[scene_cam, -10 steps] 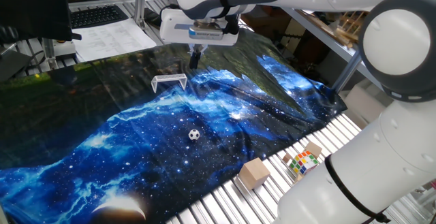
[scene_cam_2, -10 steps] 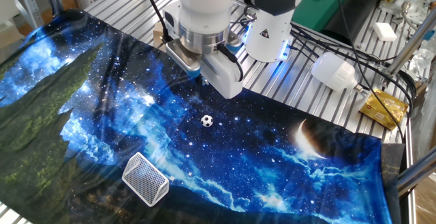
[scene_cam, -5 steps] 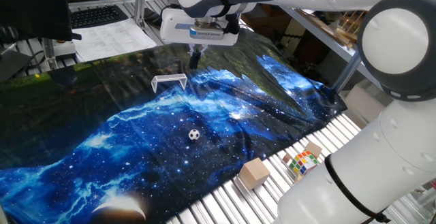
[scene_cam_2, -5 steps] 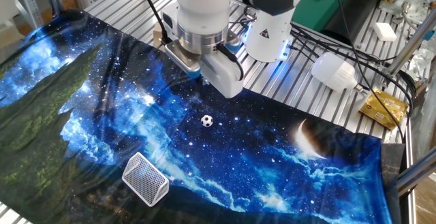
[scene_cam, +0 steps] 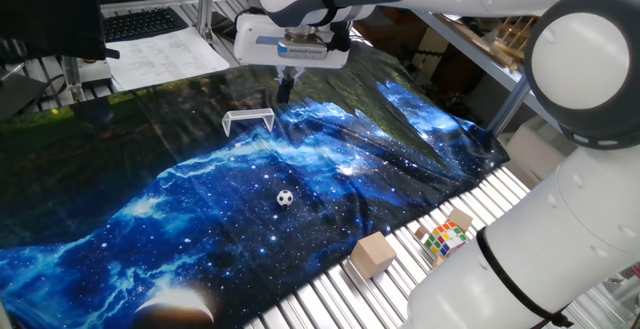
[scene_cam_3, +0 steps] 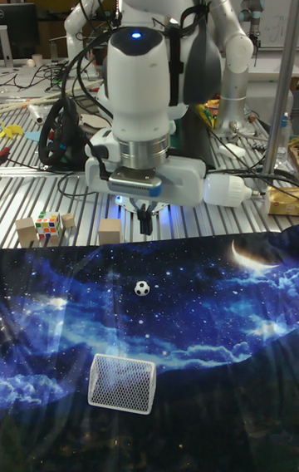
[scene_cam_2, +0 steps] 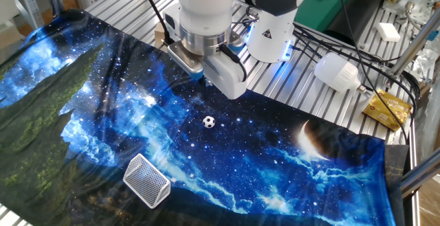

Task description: Push the soccer ball into the goal

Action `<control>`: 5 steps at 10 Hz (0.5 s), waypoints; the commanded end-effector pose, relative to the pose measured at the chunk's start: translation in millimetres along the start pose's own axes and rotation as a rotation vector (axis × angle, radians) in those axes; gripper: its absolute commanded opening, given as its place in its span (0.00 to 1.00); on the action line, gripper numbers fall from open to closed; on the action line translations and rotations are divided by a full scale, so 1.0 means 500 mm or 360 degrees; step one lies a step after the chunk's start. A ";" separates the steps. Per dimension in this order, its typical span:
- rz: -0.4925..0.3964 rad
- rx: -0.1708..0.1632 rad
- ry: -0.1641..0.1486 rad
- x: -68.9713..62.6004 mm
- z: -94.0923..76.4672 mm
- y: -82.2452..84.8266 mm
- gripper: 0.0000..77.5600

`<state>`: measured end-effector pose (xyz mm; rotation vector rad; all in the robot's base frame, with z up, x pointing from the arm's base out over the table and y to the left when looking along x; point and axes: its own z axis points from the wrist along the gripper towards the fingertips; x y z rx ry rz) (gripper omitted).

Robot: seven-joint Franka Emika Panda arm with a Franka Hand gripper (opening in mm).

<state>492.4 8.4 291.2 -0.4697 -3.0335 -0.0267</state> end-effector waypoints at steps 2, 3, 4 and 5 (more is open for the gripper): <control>0.0006 0.0010 -0.0018 0.029 0.020 0.016 0.00; 0.0003 0.0006 -0.0017 0.033 0.024 0.018 0.00; 0.0006 0.0008 -0.0018 0.041 0.029 0.021 0.00; 0.0015 0.0009 -0.0019 0.048 0.034 0.024 0.00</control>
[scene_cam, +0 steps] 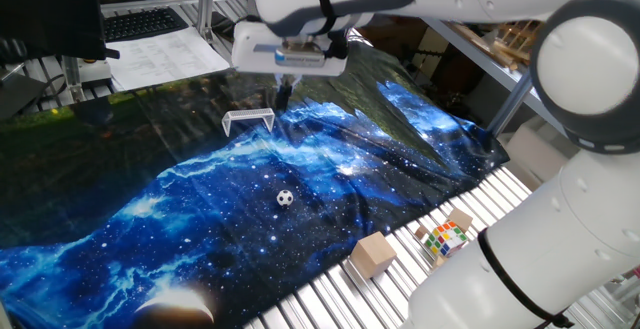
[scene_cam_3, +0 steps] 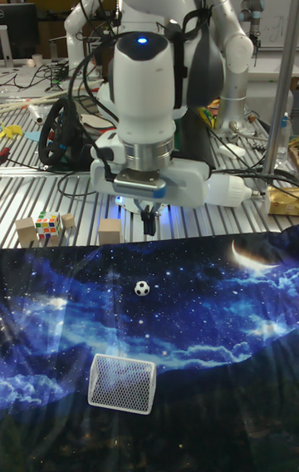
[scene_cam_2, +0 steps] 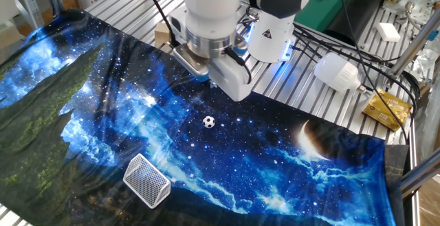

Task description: Push the soccer ball into the goal

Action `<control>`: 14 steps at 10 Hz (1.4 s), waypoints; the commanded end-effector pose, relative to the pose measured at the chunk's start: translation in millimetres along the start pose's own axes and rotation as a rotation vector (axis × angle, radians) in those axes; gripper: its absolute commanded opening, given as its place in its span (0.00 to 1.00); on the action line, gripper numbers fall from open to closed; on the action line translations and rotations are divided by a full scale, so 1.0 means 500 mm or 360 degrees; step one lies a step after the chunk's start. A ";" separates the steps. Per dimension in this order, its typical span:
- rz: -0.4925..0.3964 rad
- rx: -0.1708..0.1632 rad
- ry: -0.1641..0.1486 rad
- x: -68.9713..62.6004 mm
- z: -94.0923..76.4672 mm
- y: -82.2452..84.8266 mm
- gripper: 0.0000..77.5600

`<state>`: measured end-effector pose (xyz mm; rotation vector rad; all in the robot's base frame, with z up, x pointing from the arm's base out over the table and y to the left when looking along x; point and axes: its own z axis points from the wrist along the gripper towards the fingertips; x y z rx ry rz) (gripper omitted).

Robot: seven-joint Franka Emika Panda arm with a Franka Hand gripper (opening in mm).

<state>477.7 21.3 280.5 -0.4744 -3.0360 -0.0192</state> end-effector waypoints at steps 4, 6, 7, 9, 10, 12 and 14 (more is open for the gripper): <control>0.0001 0.0020 -0.0013 0.036 0.033 0.015 0.00; -0.0003 0.0018 -0.0013 0.045 0.048 0.012 0.00; -0.0009 0.0019 -0.0014 0.051 0.060 0.010 0.00; -0.0010 0.0015 -0.0017 0.065 0.089 0.010 0.00; -0.0007 0.0017 -0.0023 0.072 0.103 0.012 0.00; -0.0011 0.0018 -0.0024 0.084 0.126 0.010 0.00; -0.0013 0.0018 -0.0024 0.095 0.153 0.013 0.00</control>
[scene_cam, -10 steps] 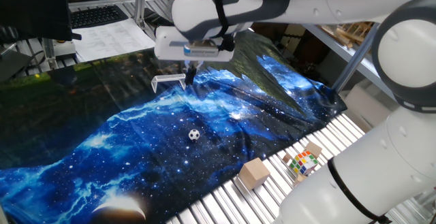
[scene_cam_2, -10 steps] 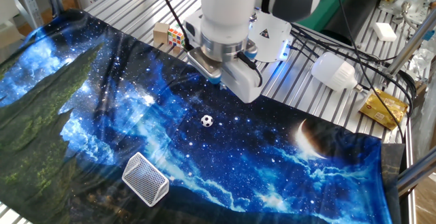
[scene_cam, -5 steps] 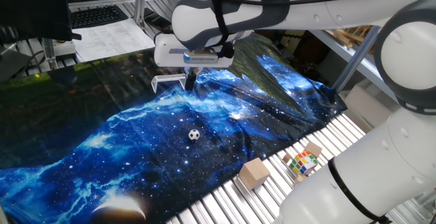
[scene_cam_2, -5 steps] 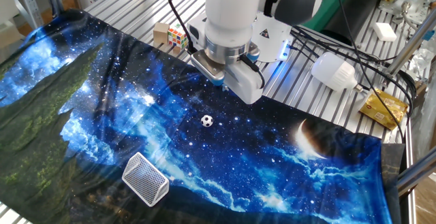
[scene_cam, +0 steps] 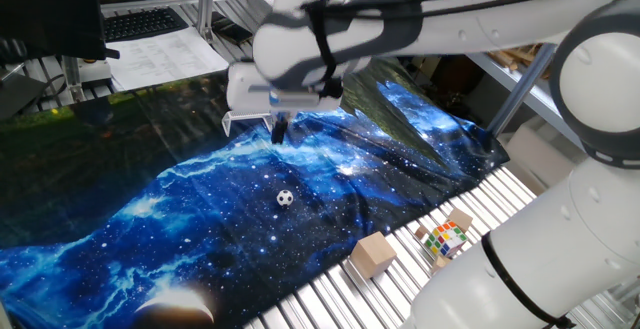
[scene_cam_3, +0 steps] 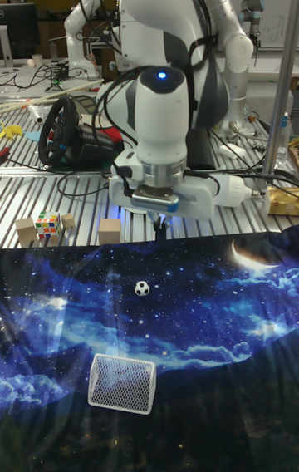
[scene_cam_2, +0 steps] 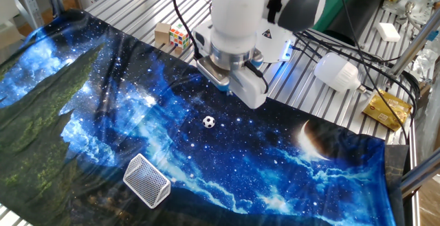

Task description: Push the soccer ball into the goal

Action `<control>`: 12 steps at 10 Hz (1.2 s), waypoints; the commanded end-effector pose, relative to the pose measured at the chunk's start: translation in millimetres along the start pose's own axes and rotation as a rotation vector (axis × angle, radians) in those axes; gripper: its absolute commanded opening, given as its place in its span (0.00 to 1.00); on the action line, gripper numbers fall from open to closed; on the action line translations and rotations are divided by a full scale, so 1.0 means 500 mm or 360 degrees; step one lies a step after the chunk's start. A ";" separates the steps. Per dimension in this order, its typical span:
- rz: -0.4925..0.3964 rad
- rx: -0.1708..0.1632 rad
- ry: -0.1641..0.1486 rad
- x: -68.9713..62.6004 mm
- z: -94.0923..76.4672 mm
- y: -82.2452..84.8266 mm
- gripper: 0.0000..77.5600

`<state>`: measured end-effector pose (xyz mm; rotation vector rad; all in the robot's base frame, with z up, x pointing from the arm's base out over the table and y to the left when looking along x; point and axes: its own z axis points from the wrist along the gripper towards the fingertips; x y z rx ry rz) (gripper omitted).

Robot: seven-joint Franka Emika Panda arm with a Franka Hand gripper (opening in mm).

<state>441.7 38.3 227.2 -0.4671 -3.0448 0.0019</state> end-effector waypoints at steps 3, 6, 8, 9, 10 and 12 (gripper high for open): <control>-0.0011 0.0009 -0.0028 0.042 0.079 0.008 0.00; -0.0032 0.0021 -0.0032 0.055 0.108 0.001 0.00; -0.0054 0.0020 -0.0033 0.063 0.129 -0.014 0.00; -0.0064 0.0020 -0.0033 0.064 0.136 -0.019 0.00; -0.0075 0.0018 -0.0034 0.066 0.147 -0.025 0.00; -0.0082 0.0015 -0.0041 0.073 0.172 -0.029 0.00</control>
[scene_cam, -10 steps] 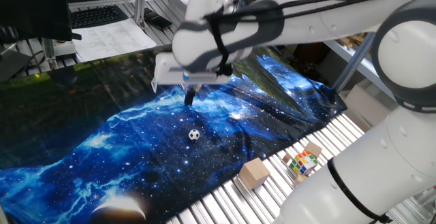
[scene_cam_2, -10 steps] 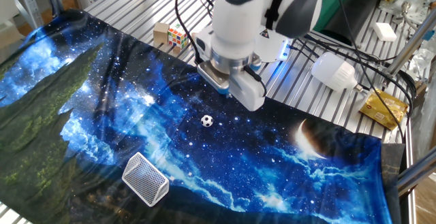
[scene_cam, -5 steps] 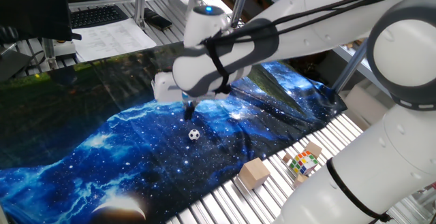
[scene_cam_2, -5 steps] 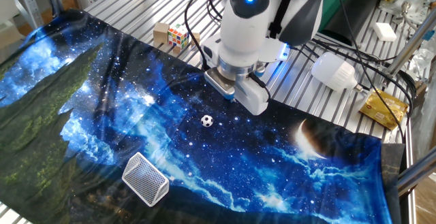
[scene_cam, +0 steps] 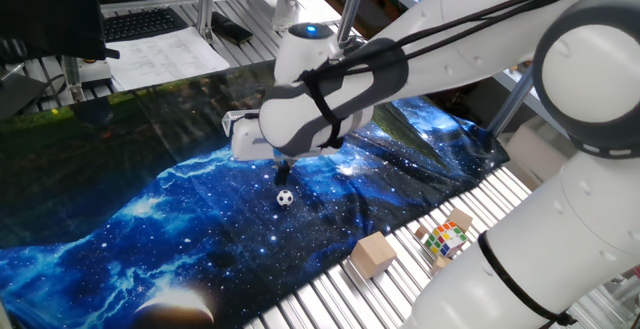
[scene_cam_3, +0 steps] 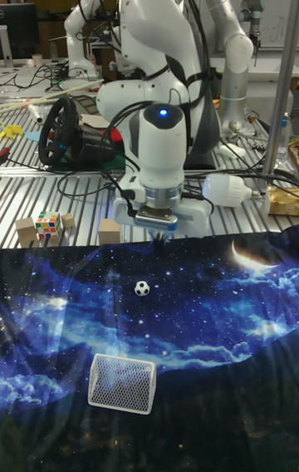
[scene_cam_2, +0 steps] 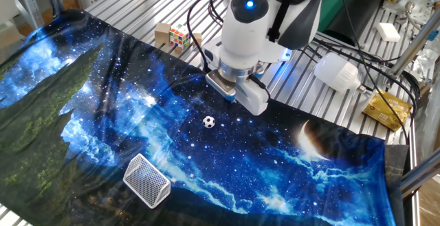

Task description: Push the soccer ball into the goal

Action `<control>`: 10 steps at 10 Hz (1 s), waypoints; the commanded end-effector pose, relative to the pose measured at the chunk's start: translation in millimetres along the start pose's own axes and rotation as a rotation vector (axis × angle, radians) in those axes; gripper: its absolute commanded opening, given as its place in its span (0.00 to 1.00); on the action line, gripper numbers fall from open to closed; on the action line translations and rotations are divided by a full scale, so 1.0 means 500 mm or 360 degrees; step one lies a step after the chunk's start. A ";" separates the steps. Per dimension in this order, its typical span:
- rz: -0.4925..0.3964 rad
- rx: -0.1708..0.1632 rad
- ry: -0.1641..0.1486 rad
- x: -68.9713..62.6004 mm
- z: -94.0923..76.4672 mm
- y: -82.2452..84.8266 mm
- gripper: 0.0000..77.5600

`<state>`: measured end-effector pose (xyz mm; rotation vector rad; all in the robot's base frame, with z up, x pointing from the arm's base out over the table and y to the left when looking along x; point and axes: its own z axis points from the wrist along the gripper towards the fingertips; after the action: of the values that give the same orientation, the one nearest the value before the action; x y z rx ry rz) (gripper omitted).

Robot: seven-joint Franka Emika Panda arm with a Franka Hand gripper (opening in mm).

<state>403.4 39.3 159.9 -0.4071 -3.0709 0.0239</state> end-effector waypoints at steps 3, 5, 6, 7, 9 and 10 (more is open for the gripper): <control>-0.0025 -0.0008 -0.0023 0.012 0.056 -0.011 0.00; -0.0030 -0.0011 -0.0019 0.012 0.058 -0.017 0.00; -0.0032 -0.0011 -0.0014 0.013 0.058 -0.017 0.00; -0.0032 -0.0010 -0.0014 0.014 0.059 -0.018 0.00; -0.0030 -0.0009 -0.0018 0.015 0.059 -0.018 0.00; -0.0030 -0.0009 -0.0018 0.015 0.059 -0.018 0.00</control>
<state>391.6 32.2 130.1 -0.3792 -3.0837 0.0174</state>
